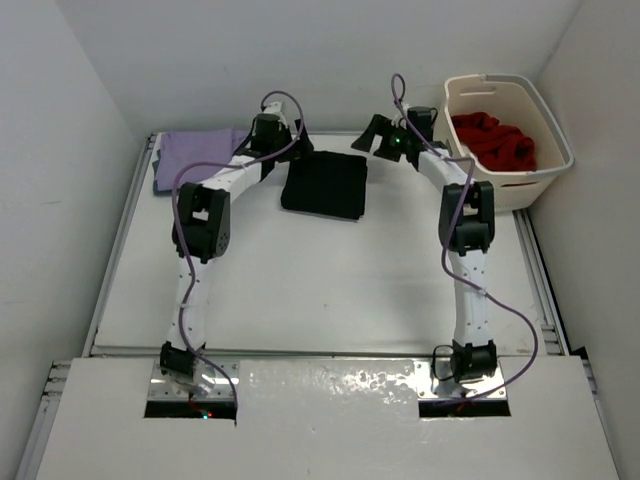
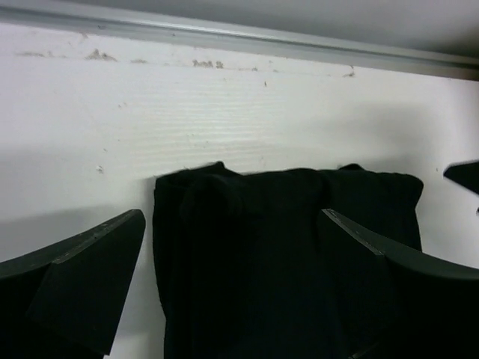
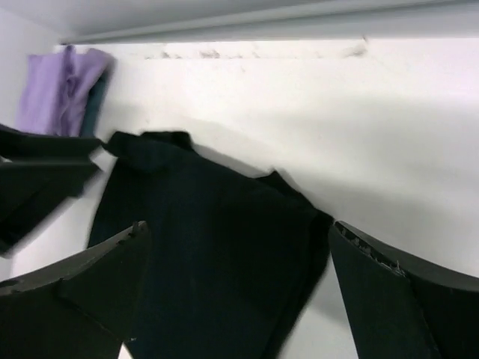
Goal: Fold and stack the t-shirts
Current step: Fold the long partially folded tshirt into a neat square, then smooth out wrinkles on the folded tshirt
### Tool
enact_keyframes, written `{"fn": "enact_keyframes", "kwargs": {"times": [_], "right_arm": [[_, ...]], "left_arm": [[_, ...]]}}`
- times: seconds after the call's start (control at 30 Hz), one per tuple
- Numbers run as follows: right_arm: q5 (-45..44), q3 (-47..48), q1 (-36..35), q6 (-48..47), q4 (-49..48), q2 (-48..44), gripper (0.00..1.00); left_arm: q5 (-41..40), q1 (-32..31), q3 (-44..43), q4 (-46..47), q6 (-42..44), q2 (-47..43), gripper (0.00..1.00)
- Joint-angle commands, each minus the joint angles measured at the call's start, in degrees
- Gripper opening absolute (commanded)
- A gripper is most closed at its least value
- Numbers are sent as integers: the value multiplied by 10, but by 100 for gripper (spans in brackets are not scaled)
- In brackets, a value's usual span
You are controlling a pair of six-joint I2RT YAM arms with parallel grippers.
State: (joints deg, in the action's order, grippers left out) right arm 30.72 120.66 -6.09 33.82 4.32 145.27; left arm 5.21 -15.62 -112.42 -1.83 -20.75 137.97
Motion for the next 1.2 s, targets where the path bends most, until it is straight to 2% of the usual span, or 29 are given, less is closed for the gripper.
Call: {"fn": "enact_keyframes", "kwargs": {"times": [0.0, 0.1, 0.23, 0.33, 0.47, 0.57, 0.7, 0.87, 1.0, 1.17], "right_arm": [[-47, -58, -6, -22, -31, -113, 99], [-61, -160, -13, -53, -40, -173, 99], [-37, -213, -34, -44, -84, -190, 99], [-29, -206, -48, -32, -98, -171, 99], [-22, -197, -55, 8, -164, -131, 99], [-22, -135, -55, 32, -182, -70, 99], [-27, -102, -53, 75, -216, -9, 99], [-60, -91, -52, 70, -229, 33, 99], [-58, -90, -49, 69, -224, 48, 99], [-41, -97, -43, 70, -229, 39, 99]], "left_arm": [[11, 6, -50, 37, 21, -37, 100], [37, 3, -25, 45, 25, -65, 100], [61, -14, 26, 74, 26, -92, 100], [87, -21, 16, 82, 16, -63, 100], [94, -21, -59, 55, 7, -2, 100], [117, -20, -103, 41, 5, 46, 100], [119, -5, -119, 46, -13, 94, 100], [148, 27, -133, 82, -58, 151, 100], [161, 35, -153, 82, -68, 174, 100], [169, 36, -141, 82, -66, 153, 100]]}}
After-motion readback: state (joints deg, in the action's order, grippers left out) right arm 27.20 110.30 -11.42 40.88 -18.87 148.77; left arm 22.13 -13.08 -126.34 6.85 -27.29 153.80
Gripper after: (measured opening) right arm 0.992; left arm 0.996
